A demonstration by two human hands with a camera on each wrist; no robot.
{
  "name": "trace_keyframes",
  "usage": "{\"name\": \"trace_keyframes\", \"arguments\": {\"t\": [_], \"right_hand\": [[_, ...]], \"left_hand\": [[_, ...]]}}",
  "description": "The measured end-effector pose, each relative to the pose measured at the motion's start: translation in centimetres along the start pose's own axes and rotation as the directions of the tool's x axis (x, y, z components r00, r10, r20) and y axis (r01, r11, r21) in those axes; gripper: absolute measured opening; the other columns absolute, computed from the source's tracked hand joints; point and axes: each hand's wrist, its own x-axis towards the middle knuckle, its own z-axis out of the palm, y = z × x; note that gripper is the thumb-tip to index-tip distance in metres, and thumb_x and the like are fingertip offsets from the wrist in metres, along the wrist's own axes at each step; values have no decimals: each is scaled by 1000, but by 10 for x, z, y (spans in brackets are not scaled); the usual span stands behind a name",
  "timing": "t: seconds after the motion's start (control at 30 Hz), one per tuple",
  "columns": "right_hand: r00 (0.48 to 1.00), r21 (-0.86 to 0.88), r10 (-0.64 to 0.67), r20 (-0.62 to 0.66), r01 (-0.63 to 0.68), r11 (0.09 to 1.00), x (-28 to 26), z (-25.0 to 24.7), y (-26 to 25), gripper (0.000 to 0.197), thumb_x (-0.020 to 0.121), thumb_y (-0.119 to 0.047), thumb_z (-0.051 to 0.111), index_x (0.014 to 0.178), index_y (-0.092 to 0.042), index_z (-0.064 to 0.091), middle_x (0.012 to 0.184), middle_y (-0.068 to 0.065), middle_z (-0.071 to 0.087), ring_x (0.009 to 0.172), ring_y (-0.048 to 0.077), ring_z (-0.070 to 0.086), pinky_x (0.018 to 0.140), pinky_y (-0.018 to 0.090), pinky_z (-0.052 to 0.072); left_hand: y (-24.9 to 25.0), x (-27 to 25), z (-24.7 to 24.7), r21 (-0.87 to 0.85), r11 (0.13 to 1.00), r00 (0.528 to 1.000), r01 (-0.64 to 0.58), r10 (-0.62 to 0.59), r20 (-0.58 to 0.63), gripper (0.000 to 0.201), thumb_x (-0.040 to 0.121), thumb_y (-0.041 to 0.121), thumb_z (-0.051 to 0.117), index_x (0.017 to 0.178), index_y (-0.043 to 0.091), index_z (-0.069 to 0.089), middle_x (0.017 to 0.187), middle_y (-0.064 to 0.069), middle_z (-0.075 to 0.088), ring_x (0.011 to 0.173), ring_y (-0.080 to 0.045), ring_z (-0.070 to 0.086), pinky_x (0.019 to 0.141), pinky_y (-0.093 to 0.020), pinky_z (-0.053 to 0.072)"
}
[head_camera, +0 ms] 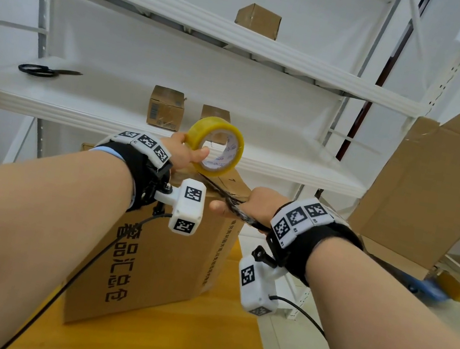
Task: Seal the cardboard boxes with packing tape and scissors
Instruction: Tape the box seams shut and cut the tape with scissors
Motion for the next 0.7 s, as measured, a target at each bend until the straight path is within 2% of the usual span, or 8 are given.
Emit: {"name": "trace_keyframes", "arguments": {"t": [0.1,0.2,0.27,0.4,0.53,0.6,0.7], "right_hand": [[1000,11,17,7,-17,1000,3,5,-3,68,80,-79,53,66,-13,45,63,2,46,63,21,46,58,29,37],[999,12,31,-9,-31,999,5,10,-4,66,82,-78,52,71,-13,50,69,3,50,71,23,51,59,29,38],[1000,39,22,-11,-21,999,6,11,-4,68,79,-80,52,72,-13,51,70,4,53,65,21,50,61,29,41],[999,83,21,-24,-19,996,4,9,-3,64,85,-74,53,67,-14,46,64,3,50,58,20,47,61,28,43],[1000,107,-11,-26,13,994,-9,1,-3,57,92,-65,52,63,-17,39,61,1,45,53,15,41,55,23,37],[999,96,18,-34,-15,995,-9,-1,-2,63,85,-73,53,62,-15,41,58,1,44,52,16,43,55,25,38],[996,-29,83,-23,-83,996,-1,-1,4,75,72,-90,44,62,-15,47,58,0,45,56,18,47,56,27,39]], "left_hand": [[0,-1,-1,3,1000,1000,-10,10,-16,76,79,65,61,142,36,31,136,-16,49,113,-39,55,95,-55,48],[0,-1,-2,-11,1000,1000,-8,8,-22,77,80,64,61,144,35,29,139,-16,48,115,-40,54,96,-55,48],[-1,-1,-2,-18,1000,1000,-11,10,-18,77,81,63,60,145,34,29,139,-15,48,115,-40,54,96,-55,47],[-2,0,-4,-56,998,1000,-17,16,-16,79,81,64,60,146,33,27,136,-11,52,114,-39,55,96,-55,47],[-2,-2,-3,-114,993,1000,-21,21,-7,79,83,62,60,147,31,26,138,-10,52,117,-40,52,98,-57,45],[0,-6,-4,-100,994,999,-32,30,-20,79,84,63,57,148,31,24,135,-9,53,114,-40,53,98,-56,46],[1,-6,-3,-121,991,999,-48,46,-25,78,83,64,58,147,31,26,131,-6,55,111,-39,56,97,-55,47]]}}
